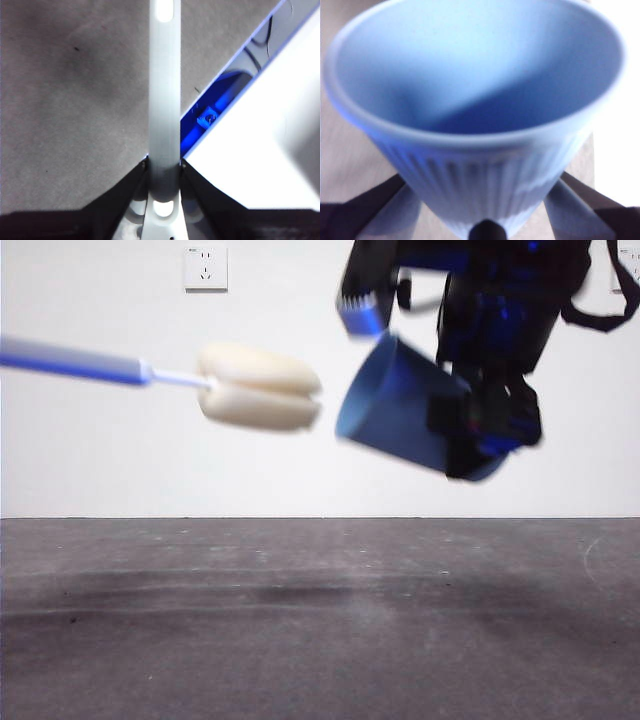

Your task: Pick up the cup brush,pick up the cup,insert the brush into the cup,clean the cup,put the cup brush back,put the cup back to the fixed position on the table

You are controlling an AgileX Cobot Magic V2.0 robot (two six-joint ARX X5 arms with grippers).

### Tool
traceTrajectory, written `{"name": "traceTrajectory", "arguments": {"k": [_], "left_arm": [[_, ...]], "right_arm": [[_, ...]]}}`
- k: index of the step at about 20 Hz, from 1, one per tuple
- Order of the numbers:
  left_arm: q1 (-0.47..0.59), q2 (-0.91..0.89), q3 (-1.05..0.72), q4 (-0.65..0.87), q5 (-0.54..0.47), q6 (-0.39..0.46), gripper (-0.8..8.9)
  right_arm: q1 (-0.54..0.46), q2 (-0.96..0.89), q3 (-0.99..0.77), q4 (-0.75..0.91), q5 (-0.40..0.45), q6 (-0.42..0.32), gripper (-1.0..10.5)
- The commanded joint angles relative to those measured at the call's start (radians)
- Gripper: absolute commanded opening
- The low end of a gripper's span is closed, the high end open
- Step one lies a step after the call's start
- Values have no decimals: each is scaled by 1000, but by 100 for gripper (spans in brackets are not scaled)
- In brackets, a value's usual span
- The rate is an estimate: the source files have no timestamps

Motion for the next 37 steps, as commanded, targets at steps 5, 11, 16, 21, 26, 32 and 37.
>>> {"name": "traceTrajectory", "arguments": {"k": [5,11,16,21,26,32,37], "left_arm": [[9,-74,-3,145,-58,-233,-8],[9,-63,-77,383,-104,-415,-8],[9,10,-256,655,-127,-575,-8],[8,249,-317,904,-129,-656,-8],[5,471,-317,1014,-128,-726,-8],[6,559,-317,1086,-195,-782,-8],[6,607,-317,1093,-209,-777,-8]], "right_arm": [[-2,-129,2,13,-2,404,-17],[-2,-288,2,14,-86,634,-17],[0,-433,2,32,-116,718,-17],[0,-516,2,30,-160,753,-17],[0,-516,2,16,-185,775,-17],[0,-516,2,16,-185,779,-17],[0,-516,2,16,-185,790,-17]]}}
